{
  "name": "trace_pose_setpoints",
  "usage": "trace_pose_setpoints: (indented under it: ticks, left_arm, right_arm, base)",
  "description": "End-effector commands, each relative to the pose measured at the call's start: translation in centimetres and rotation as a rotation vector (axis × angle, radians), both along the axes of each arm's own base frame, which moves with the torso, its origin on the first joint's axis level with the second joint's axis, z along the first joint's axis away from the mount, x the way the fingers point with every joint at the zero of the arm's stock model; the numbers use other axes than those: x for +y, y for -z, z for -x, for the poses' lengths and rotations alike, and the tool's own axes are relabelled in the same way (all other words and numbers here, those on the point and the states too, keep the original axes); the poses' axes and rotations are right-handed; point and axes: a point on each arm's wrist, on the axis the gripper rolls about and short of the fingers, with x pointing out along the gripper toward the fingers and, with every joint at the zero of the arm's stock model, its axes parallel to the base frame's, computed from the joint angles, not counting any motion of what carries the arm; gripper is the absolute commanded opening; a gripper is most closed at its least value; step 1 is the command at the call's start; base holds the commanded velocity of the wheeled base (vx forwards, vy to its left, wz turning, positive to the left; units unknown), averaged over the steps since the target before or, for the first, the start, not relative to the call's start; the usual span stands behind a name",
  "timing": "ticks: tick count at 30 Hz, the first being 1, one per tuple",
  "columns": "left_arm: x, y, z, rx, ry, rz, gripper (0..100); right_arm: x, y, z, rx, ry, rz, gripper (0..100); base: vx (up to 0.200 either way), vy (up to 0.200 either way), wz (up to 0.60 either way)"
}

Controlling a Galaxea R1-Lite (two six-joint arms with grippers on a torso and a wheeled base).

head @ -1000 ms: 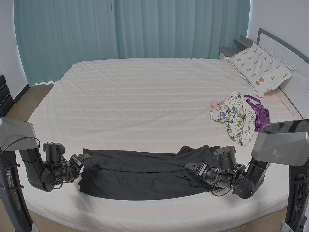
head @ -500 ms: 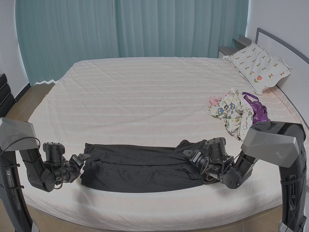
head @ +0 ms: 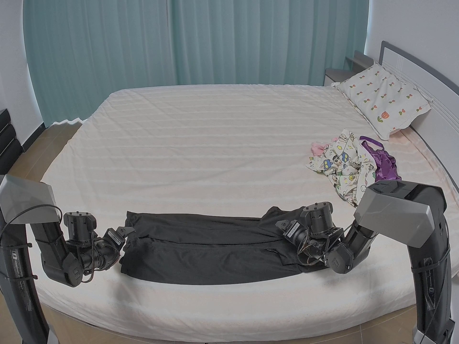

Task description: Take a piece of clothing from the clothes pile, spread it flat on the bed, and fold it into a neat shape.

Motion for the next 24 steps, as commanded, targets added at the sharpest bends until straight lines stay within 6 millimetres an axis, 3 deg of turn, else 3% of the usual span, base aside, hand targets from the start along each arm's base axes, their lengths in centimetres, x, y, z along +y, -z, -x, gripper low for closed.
trace_pose_setpoints:
  ticks: [1,9,16,24]
  left_arm:
    - [0.0,0.2,0.1,0.009,0.000,0.000,100]
    - [0.0,0.2,0.1,0.009,0.000,0.000,100]
    - [0.0,0.2,0.1,0.009,0.000,0.000,100]
    - [0.0,0.2,0.1,0.009,-0.001,0.000,100]
  right_arm:
    - [-0.1,0.1,0.0,0.007,0.009,-0.003,0]
    - [0.0,-0.7,1.4,0.025,-0.001,0.007,0]
    - [-1.1,-1.5,3.1,0.061,-0.015,0.012,0]
    - [-1.3,-2.0,2.8,0.058,-0.053,-0.031,0]
  base:
    - [0.000,0.000,0.00]
    - [0.000,0.000,0.00]
    - [0.000,0.000,0.00]
    - [0.000,0.000,0.00]
